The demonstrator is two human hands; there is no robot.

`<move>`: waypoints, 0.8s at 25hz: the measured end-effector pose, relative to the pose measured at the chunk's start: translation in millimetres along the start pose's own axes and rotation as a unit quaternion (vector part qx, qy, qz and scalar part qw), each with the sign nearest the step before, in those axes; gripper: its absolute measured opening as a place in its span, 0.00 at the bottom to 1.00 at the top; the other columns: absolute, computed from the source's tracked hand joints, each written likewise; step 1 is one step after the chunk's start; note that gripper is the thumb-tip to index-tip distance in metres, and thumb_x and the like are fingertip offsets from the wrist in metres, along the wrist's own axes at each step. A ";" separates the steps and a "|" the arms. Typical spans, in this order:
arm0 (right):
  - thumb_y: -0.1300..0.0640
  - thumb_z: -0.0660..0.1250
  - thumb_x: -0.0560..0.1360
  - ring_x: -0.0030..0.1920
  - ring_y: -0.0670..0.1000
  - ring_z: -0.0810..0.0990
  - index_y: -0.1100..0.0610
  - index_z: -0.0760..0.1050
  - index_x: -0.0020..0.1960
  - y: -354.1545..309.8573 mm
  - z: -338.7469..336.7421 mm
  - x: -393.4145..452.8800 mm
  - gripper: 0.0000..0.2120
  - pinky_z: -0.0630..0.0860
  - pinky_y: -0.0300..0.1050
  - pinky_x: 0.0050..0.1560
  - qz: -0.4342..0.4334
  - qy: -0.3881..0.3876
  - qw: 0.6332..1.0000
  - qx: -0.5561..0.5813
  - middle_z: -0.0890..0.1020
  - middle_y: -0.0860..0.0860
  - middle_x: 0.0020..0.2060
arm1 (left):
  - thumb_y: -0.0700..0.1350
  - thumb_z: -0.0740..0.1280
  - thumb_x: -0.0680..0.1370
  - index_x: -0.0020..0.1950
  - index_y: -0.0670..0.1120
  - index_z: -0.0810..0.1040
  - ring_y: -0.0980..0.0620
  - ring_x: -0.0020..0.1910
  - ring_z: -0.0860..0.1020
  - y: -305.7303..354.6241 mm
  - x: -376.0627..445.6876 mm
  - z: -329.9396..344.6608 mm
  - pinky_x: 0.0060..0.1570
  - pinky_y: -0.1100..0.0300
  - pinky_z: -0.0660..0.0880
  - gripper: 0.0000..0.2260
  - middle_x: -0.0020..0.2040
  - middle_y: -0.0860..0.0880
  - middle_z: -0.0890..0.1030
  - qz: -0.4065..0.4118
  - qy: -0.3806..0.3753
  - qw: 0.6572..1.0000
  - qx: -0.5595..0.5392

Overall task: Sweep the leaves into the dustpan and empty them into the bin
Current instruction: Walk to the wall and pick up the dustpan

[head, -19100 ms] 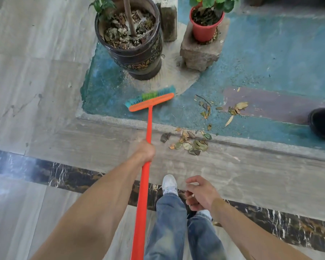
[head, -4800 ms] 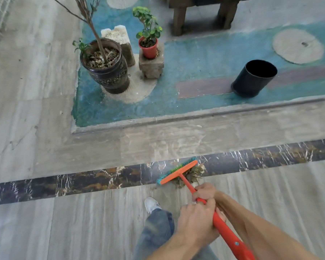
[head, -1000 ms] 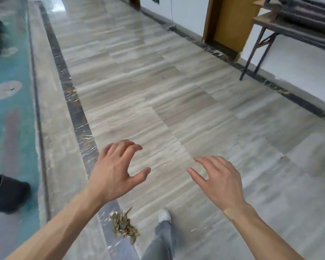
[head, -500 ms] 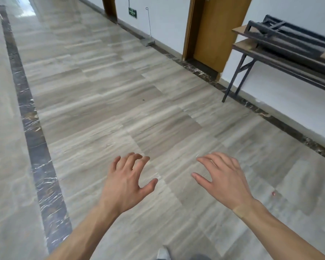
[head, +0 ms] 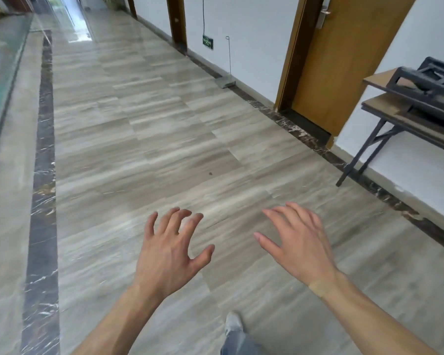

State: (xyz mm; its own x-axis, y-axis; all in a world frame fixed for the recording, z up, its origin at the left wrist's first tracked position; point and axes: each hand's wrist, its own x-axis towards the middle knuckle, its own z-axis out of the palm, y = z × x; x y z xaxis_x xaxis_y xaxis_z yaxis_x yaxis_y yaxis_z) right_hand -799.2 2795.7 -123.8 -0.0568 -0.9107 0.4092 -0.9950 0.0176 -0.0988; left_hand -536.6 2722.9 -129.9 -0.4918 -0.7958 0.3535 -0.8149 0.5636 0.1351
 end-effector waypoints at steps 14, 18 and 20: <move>0.36 0.61 0.74 0.65 0.54 0.73 0.49 0.77 0.63 77.3 121.9 358.7 0.25 0.69 0.53 0.62 -0.017 0.003 1.000 0.003 0.80 0.47 0.58 | 0.65 0.61 0.73 0.66 0.52 0.73 0.47 0.67 0.71 -137.4 343.6 81.3 0.70 0.41 0.58 0.27 0.62 0.50 0.76 0.005 0.056 0.998 0.008; 0.34 0.57 0.75 0.67 0.52 0.71 0.49 0.75 0.65 76.1 163.2 477.8 0.26 0.67 0.53 0.66 -0.015 0.010 1.000 -0.004 0.78 0.47 0.60 | 0.65 0.61 0.73 0.66 0.53 0.72 0.47 0.68 0.70 -203.1 448.7 107.9 0.69 0.41 0.58 0.26 0.62 0.50 0.76 0.016 0.067 0.998 -0.003; 0.35 0.58 0.75 0.67 0.52 0.71 0.49 0.75 0.65 73.2 183.1 529.9 0.26 0.66 0.52 0.66 -0.009 0.005 1.000 -0.005 0.78 0.47 0.61 | 0.66 0.59 0.74 0.66 0.53 0.72 0.47 0.67 0.70 -233.9 494.8 120.7 0.69 0.41 0.58 0.26 0.62 0.50 0.76 0.025 0.064 0.998 -0.005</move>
State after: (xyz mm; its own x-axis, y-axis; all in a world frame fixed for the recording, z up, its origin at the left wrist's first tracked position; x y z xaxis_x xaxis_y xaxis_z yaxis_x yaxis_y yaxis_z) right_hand -886.9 2238.8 -80.3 -0.0396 -0.9065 0.4204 -0.9965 0.0050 -0.0831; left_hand -626.3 2170.6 -98.3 -0.4874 -0.7323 0.4756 -0.7873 0.6041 0.1233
